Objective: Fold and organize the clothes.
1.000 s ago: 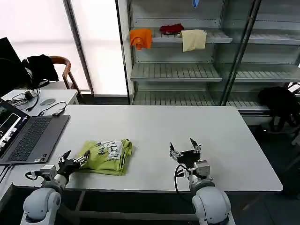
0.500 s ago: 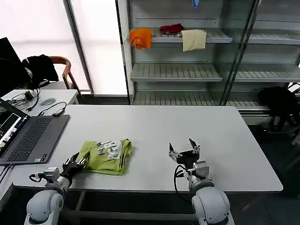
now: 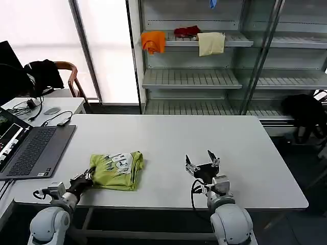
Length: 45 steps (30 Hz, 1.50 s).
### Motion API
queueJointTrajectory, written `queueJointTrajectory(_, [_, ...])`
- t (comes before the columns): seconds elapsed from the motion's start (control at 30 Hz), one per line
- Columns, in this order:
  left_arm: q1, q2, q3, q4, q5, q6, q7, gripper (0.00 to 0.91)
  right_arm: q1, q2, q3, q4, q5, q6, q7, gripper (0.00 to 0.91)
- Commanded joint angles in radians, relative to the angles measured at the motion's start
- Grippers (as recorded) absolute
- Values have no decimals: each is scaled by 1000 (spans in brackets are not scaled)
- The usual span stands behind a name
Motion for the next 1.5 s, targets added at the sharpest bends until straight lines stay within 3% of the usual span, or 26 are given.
queueJointTrajectory(0.03, [7,19,-31,0,130,-122,25,0,0,-3,1,5,0,-1,1,907])
queueJointTrajectory(0.23, [-19,119,-127,-15,265,-182,58,0,4,-13,3,6,3,-1,0,907])
queueJointTrajectory(0.5, [-60,318,-206,-51,516,-237,126,0,15,-11,1,-2,10,0,-3,907])
queueJointTrajectory(0.77, [-58,410,-172,-120,638,-233,152,10,9,-20,18,-11,25,11,-9,907])
queueJointTrajectory(0.9, [-18,323,-68,-234,772,-220,148,10,-13,-23,35,-22,26,34,-15,907])
queueJointTrajectory(1.03, [40,148,151,-264,991,-252,115,10,-32,-33,64,-35,32,59,-22,907])
queueJointTrajectory(1.1, [43,8,267,-198,1064,-263,58,20,-43,-38,79,-41,37,66,-22,907])
queueJointTrajectory(1.2, [8,-87,403,-148,1040,-216,13,20,-57,-51,95,-40,41,74,-26,907])
queueJointTrajectory(1.3, [-42,-130,486,-130,981,-165,-20,20,-57,-55,107,-39,46,74,-25,907])
queueJointTrajectory(1.5, [-122,-131,579,-88,728,-68,-88,20,-58,-46,102,-35,41,71,-23,907])
